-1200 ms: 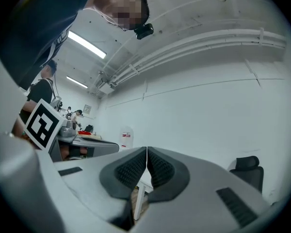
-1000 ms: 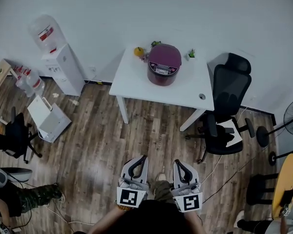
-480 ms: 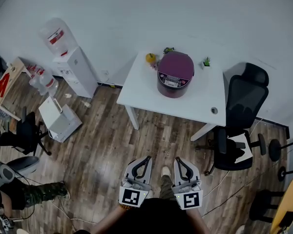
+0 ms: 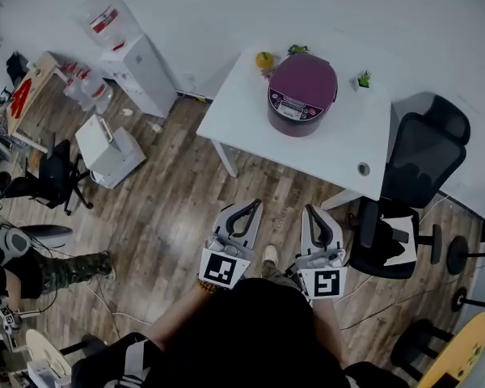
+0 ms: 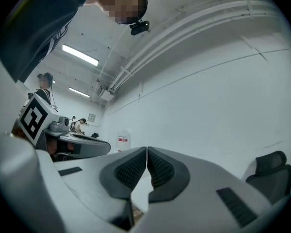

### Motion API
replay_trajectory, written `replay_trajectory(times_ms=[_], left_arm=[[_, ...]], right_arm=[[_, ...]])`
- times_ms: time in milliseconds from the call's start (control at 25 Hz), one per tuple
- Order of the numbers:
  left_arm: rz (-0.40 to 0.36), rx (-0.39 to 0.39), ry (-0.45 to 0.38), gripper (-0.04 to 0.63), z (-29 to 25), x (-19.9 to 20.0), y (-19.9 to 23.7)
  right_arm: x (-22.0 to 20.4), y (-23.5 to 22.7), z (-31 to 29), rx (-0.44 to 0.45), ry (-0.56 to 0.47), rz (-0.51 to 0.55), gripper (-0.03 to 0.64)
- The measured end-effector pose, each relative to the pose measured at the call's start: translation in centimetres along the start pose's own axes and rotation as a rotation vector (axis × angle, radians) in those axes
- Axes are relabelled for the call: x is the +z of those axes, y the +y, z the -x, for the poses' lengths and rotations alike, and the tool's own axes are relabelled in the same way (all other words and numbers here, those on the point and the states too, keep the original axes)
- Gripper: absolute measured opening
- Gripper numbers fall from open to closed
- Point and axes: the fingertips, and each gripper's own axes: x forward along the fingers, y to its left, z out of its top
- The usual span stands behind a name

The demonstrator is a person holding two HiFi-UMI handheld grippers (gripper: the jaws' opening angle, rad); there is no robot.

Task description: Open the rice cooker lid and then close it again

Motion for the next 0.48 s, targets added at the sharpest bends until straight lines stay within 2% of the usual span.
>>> replay_trajectory(times_ms=[80, 200, 480], left_arm=[[-0.009, 0.001, -0.01, 0.025, -1.6, -0.1, -0.2], [0.027, 0.031, -0.024, 0.025, -3.2, -0.1, 0.4], [0.102, 0.071, 0.029, 0.025, -5.5, -2.5, 4.5]], right_arm=[[-1.0, -1.7, -0.5, 0.006, 0.018, -0.004, 0.029], [-2.4, -3.5, -1.9, 0.019, 0.045, -0.004, 0.029], [-4.4, -4.8, -7.3, 0.039, 0.11, -0.001, 0.029]])
